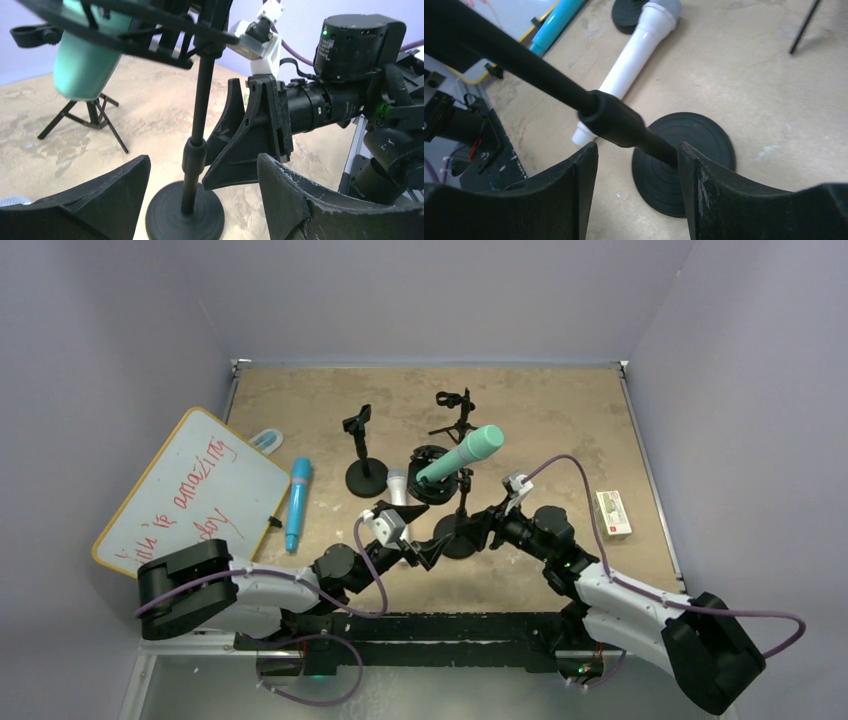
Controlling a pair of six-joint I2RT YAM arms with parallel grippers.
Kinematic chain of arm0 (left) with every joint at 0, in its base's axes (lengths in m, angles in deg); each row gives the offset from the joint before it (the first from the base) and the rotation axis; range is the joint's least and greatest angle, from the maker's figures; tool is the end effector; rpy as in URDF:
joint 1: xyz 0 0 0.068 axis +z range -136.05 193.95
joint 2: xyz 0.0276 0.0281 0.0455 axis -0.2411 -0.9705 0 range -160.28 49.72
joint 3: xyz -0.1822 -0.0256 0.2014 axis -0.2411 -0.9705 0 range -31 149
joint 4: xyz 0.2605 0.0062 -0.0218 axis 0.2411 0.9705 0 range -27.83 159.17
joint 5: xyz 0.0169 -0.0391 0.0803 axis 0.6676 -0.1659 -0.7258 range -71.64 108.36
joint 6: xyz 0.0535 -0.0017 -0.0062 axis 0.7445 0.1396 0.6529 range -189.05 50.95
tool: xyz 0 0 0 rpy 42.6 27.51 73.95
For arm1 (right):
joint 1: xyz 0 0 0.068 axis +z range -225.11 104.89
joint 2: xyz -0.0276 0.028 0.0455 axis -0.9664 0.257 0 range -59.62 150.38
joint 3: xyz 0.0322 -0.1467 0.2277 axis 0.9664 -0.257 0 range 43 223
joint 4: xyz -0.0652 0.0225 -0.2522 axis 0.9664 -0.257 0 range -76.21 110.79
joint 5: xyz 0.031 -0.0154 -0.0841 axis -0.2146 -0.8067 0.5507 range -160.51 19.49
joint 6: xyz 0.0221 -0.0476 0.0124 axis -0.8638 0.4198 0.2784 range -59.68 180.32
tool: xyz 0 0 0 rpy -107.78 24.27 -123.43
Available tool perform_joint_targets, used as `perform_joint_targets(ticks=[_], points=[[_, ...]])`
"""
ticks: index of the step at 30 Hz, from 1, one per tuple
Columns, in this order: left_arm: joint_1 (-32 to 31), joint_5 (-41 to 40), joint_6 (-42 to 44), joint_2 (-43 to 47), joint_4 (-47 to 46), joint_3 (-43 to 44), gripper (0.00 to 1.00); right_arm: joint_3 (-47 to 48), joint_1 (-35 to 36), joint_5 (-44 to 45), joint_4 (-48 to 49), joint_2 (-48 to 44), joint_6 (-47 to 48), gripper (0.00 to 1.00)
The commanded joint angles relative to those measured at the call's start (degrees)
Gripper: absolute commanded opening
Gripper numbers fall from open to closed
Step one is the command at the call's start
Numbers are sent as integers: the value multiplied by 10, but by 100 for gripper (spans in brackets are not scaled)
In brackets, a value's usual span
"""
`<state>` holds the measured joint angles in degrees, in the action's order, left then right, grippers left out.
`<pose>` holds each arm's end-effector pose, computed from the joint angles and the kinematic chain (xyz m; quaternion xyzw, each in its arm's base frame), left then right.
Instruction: Remove the microphone from the stand
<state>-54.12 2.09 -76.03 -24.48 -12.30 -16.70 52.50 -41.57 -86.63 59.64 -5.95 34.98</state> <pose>0.0944 -0.2073 0.2129 0.2113 0.5784 -0.4084 0.6738 0.1520 0.1125 0.1884 -0.1464 0.7233 0.4180 0.5298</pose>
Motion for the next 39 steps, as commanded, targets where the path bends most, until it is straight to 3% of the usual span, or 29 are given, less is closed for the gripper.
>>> perform_joint_targets(ticks=[1,6,14,21,28,39], points=[[-6,-7,-21,62,61,-18,76,39,55,37,30,18,30,60],[-10,-20,-19,127,103,-20,76,50,85,61,52,41,19,40],[-16,-32,-15,151,117,-13,76,53,143,193,50,41,-31,31],[-38,-71,25,68,-7,2,76,35,206,315,80,43,-95,30],[-45,-132,75,-51,-160,20,75,33,222,320,90,50,-100,30],[-44,-178,129,-98,-174,71,75,15,223,316,81,22,-82,31]])
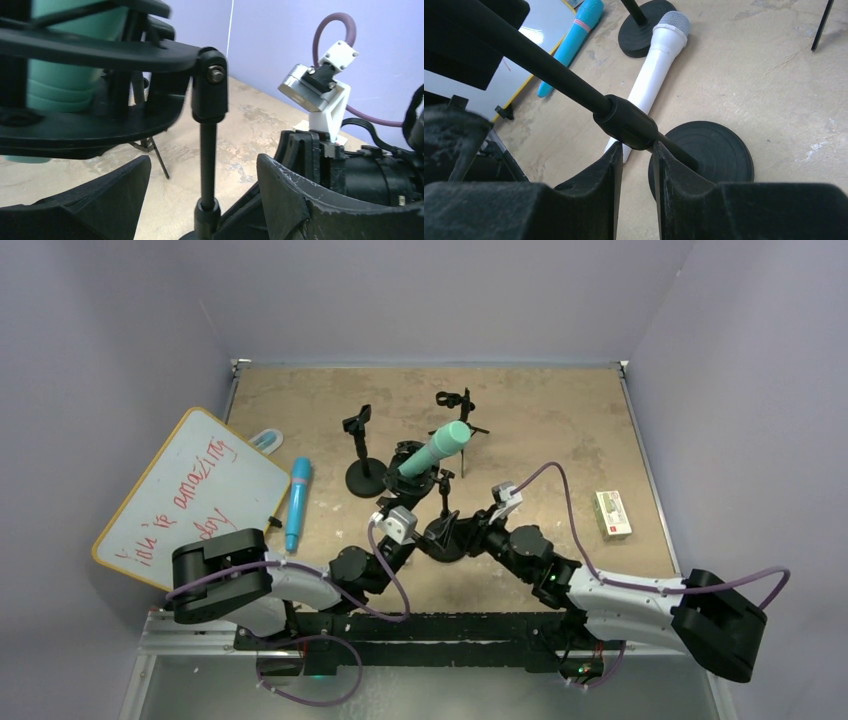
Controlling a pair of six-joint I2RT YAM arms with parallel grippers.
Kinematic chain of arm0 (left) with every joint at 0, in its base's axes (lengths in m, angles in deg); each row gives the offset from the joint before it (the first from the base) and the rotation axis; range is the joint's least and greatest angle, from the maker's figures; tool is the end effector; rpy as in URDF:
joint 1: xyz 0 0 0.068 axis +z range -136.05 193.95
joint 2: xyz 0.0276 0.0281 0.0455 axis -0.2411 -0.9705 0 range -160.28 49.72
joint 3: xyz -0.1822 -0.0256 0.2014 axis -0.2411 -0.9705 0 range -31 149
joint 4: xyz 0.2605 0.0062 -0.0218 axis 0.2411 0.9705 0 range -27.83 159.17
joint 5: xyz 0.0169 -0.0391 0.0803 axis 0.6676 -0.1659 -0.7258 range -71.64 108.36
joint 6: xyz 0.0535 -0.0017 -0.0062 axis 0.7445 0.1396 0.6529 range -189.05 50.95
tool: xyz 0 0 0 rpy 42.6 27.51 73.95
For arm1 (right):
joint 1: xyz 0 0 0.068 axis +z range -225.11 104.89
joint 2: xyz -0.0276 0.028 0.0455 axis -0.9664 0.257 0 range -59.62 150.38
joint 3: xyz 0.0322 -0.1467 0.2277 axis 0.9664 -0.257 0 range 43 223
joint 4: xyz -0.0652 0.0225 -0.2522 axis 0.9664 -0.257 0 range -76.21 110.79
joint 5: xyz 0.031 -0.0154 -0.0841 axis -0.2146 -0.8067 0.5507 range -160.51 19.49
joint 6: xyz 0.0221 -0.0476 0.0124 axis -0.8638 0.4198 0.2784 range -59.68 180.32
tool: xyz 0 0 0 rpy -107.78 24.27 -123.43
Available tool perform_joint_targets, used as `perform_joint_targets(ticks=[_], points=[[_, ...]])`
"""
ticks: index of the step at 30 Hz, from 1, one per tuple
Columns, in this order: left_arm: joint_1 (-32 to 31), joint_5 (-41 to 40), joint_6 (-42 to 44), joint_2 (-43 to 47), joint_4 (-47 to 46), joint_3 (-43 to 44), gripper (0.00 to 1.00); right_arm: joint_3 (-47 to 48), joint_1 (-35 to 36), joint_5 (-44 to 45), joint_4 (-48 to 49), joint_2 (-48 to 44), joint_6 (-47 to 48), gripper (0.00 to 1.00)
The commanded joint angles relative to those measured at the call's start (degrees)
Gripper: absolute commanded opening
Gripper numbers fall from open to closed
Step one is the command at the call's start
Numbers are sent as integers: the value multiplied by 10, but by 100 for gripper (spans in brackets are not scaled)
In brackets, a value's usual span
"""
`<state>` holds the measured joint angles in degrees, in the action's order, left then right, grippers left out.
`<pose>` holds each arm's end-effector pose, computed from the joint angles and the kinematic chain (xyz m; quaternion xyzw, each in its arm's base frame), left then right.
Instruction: Remove the microphone from the stand
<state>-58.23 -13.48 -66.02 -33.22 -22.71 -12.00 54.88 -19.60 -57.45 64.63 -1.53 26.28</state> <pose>0.0934 -0.2288 0.2190 0.1535 0.5697 -0.3216 0.7406 0.1211 0.1618 0.1977 -0.0561 0.7190 0.4262 0.5461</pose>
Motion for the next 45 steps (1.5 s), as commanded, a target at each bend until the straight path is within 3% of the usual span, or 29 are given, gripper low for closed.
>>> perform_joint_targets(ticks=[1,14,20,25,30,35,41,43,45], points=[[-2,-20,33,-13,-63,30,74,-12,3,26,30,-25,5,31],[17,41,6,-48,-27,83,39,-27,3,19,19,-65,19,33],[18,72,3,-28,41,84,0,-38,4,12,3,-97,50,38],[18,88,-10,1,79,68,0,-43,3,-12,33,-100,129,49],[18,119,-12,20,106,61,0,-39,3,-23,85,-43,209,57],[23,142,-25,29,105,49,0,-23,4,-41,149,31,267,56],[26,145,-26,45,107,35,0,-37,3,-53,219,39,300,39],[26,144,-26,51,116,34,0,-42,4,-53,220,29,304,40],[27,143,-26,53,119,32,0,-45,4,-55,216,21,305,46]])
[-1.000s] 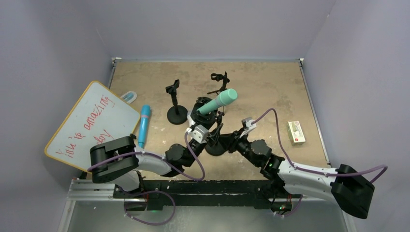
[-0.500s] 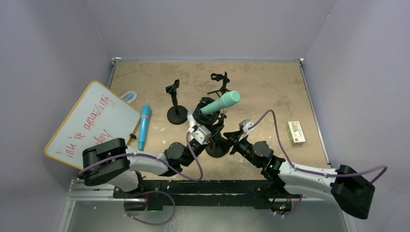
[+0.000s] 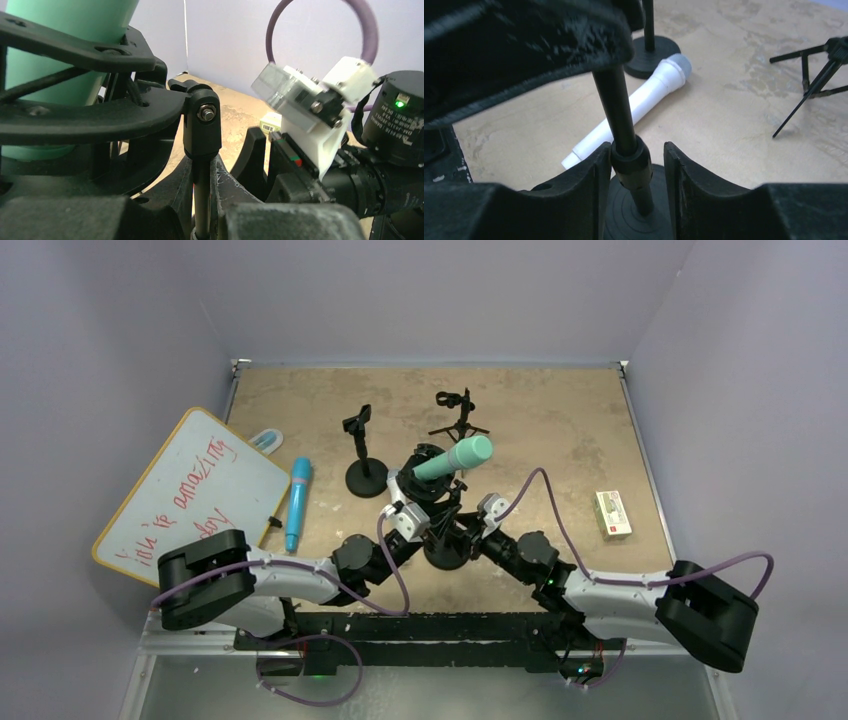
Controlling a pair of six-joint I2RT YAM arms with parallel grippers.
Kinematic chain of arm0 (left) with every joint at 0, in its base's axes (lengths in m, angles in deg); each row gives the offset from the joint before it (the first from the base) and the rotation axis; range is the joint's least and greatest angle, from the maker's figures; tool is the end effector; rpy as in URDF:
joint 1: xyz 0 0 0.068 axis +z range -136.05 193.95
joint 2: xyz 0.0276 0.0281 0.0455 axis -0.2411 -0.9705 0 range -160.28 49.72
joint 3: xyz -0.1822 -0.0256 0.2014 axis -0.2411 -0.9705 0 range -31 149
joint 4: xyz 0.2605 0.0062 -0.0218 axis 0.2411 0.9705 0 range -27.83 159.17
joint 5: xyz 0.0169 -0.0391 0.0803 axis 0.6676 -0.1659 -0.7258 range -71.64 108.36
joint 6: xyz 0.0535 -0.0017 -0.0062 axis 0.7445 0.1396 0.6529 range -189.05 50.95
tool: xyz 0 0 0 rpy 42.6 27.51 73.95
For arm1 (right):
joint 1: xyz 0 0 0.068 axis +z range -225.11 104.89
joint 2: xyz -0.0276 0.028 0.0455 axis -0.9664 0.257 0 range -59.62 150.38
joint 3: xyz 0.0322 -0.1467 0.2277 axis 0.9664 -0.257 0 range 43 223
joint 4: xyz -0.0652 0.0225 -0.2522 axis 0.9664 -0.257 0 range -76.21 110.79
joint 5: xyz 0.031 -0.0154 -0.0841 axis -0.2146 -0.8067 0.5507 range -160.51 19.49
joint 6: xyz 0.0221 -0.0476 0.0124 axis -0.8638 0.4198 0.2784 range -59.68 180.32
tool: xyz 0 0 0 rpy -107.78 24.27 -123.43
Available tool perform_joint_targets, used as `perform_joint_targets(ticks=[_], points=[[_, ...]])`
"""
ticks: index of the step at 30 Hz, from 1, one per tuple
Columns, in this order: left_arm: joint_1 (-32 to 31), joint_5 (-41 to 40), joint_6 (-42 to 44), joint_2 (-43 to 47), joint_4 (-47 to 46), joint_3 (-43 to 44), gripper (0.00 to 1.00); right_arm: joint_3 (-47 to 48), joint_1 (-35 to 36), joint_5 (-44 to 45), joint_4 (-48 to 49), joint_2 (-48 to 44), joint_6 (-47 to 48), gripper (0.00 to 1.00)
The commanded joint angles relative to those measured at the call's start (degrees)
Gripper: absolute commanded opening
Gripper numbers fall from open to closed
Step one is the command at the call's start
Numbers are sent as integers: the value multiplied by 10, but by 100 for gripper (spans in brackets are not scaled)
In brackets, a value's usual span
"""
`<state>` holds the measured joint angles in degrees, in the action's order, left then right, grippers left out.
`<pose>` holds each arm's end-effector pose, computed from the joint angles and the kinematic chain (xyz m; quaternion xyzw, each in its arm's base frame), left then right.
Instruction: Remove the microphone from the stand
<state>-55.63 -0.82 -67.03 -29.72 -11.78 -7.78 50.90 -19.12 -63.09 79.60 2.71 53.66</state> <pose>0.1019 -0.2397 0.2355 0.2309 0.5502 -0.3612 0.7166 0.1145 0.1612 0.1912 -0.2398 0.6361 0.3430 0.6482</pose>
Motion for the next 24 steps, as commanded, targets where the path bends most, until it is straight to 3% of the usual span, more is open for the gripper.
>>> perform_joint_targets(ticks=[1,3,8,13,17,19,22,24], points=[[1,16,-16,18,9,-11,0,-5,-1,0,64,-23,31,48],[1,17,-16,17,7,-12,0,-4,-1,0,59,-21,31,46],[2,17,-36,12,-6,-13,0,8,-1,-1,37,2,26,31],[3,14,-35,13,-8,-11,0,13,-1,-6,22,10,1,50],[3,11,-35,13,-8,-10,0,17,-1,-5,15,15,1,52],[3,10,-34,13,-7,-11,0,19,-1,2,14,19,4,46],[4,10,-34,13,-7,-10,0,16,-1,18,23,19,3,17],[4,9,-34,11,-8,-9,0,18,-1,33,18,19,1,7]])
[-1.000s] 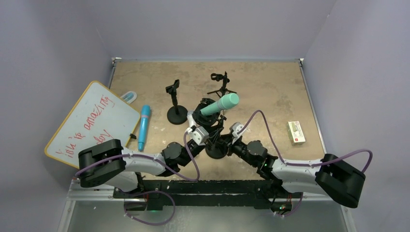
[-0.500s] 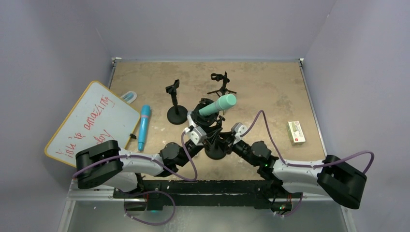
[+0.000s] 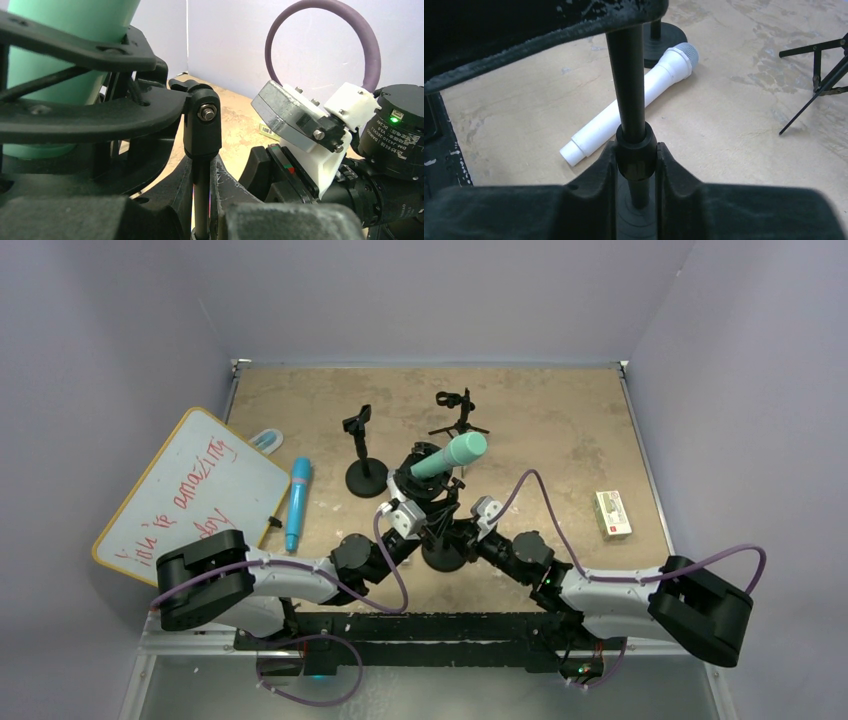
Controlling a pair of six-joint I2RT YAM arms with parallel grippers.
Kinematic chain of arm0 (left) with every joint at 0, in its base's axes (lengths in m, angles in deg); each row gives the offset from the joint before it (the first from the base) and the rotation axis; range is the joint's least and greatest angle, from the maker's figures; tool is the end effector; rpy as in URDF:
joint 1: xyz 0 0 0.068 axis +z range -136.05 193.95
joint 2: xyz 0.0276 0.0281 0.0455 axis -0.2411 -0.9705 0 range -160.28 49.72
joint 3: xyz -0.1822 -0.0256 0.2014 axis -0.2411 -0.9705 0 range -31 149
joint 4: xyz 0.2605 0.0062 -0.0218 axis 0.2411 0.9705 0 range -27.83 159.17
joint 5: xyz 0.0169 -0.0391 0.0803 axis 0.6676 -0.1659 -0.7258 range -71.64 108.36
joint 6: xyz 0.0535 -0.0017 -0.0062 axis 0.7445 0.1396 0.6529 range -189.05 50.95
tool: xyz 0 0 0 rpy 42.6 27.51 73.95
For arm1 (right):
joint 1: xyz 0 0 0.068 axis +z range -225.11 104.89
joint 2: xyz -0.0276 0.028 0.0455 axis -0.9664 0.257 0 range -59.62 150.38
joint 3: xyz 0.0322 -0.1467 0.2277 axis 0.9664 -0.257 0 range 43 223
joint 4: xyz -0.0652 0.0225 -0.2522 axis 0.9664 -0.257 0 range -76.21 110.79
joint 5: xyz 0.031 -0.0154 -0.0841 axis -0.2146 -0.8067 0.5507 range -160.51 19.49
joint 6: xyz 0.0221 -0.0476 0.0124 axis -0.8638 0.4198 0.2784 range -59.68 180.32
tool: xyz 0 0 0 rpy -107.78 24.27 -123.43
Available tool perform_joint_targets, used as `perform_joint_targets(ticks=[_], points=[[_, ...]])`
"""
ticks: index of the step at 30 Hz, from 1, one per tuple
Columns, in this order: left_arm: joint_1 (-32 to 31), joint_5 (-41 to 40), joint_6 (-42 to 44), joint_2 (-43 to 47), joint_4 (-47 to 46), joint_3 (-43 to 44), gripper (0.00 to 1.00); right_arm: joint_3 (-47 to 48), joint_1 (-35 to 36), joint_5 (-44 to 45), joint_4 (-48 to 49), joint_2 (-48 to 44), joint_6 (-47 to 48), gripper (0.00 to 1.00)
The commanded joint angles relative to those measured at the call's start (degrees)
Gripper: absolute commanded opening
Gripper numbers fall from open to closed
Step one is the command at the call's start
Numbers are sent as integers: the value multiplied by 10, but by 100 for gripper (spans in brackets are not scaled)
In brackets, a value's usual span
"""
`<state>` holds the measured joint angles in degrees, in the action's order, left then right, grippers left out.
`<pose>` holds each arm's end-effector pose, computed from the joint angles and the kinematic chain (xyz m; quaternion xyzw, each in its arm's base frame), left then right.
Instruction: Remove the microphone from the stand
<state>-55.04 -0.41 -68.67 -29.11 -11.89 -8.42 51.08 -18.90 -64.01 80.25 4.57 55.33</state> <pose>0.1031 -0.2361 0.2351 0.2224 0.5529 -0.3700 0.7127 0.1150 0.1644 0.1876 -0.2588 0.6356 0.3362 0.6450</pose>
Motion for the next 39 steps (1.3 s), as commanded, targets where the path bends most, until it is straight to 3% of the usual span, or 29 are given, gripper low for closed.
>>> perform_joint_targets(ticks=[1,4,8,14,19,22,24,27,31,39], points=[[-1,5,-19,4,-9,-3,0,20,-3,53,2,1,-18,4],[-1,-3,-21,-4,-21,-1,0,26,1,113,-12,-2,-50,0],[-1,-44,-38,-19,-24,11,0,27,38,260,-34,-18,-145,0],[-1,-74,-49,-38,-25,26,0,81,133,461,-151,10,-264,0],[-1,-68,-48,-30,-34,11,1,73,135,408,-130,38,-258,0],[-1,-58,-49,-17,-30,-2,18,49,134,347,-67,34,-217,0],[3,-48,-53,-9,-24,-11,36,43,132,303,-44,31,-204,0],[22,-15,-68,5,-21,-26,50,47,131,272,-38,33,-190,0],[65,67,-104,14,-21,-40,54,51,123,254,-38,37,-186,0],[82,124,-94,6,-57,-45,59,49,114,227,-27,45,-185,0]])
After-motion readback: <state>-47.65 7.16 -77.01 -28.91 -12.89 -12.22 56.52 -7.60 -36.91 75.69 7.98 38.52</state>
